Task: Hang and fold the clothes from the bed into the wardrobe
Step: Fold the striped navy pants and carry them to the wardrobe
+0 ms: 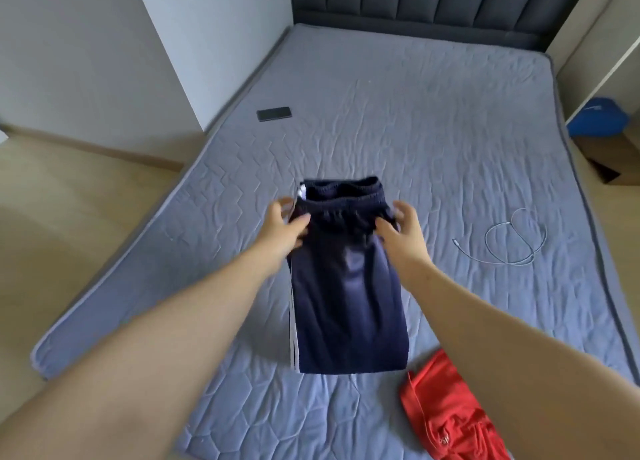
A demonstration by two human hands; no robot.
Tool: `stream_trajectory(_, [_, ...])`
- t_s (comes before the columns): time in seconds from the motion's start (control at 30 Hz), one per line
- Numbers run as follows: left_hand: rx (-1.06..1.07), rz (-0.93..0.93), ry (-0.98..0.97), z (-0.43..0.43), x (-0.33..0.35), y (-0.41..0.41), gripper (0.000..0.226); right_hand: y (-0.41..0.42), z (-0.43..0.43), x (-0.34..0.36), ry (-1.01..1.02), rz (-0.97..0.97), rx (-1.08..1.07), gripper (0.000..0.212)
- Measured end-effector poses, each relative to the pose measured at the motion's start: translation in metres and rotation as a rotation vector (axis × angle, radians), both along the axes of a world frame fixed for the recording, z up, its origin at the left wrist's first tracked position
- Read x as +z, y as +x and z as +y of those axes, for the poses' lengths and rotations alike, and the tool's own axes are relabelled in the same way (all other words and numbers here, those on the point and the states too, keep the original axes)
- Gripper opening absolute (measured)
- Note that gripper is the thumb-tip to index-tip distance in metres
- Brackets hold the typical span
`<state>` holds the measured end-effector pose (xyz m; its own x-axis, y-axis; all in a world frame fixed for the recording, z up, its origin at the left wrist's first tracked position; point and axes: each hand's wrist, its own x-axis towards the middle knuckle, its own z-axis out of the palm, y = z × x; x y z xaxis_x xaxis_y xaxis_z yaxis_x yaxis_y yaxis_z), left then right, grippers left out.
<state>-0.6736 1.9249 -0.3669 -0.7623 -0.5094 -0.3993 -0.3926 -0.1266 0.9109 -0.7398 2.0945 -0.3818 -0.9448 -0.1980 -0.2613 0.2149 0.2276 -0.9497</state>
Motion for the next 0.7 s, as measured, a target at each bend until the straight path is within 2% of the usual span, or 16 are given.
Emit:
stream_trajectory(0.07, [-0.082,-0.022,0.019,-0.015,-0.02,-0.027,0.077,-0.017,-0.011,-0.019,-0.011,-0.054,0.093,0.063])
stream_trajectory(0.13, [-0.25,-0.14,-0.066,-0.017,-0.047,-0.035,0.09,-0.015,-0.012,-0.047,0.092,-0.081,0.187,0.069])
stream_trajectory(0.33, [-0.691,-0.321,-0.279,0.016,-0.154,-0.006,0.08,0.034,0.004,-0.151,0.501,-0.154,0.472,0.065])
stream_trajectory(0.5, [-0.923,-0.483,-0.51,0.033,-0.238,0.023,0.082,0.048,0.015,-0.217,0.873,-0.087,0.782,0.071])
stream_trajectory(0.7, [-1.165,-0.68,-0.835,0.048,-0.322,0.066,0.102,0.065,0.032,-0.304,1.129,-0.073,1.052,0.088])
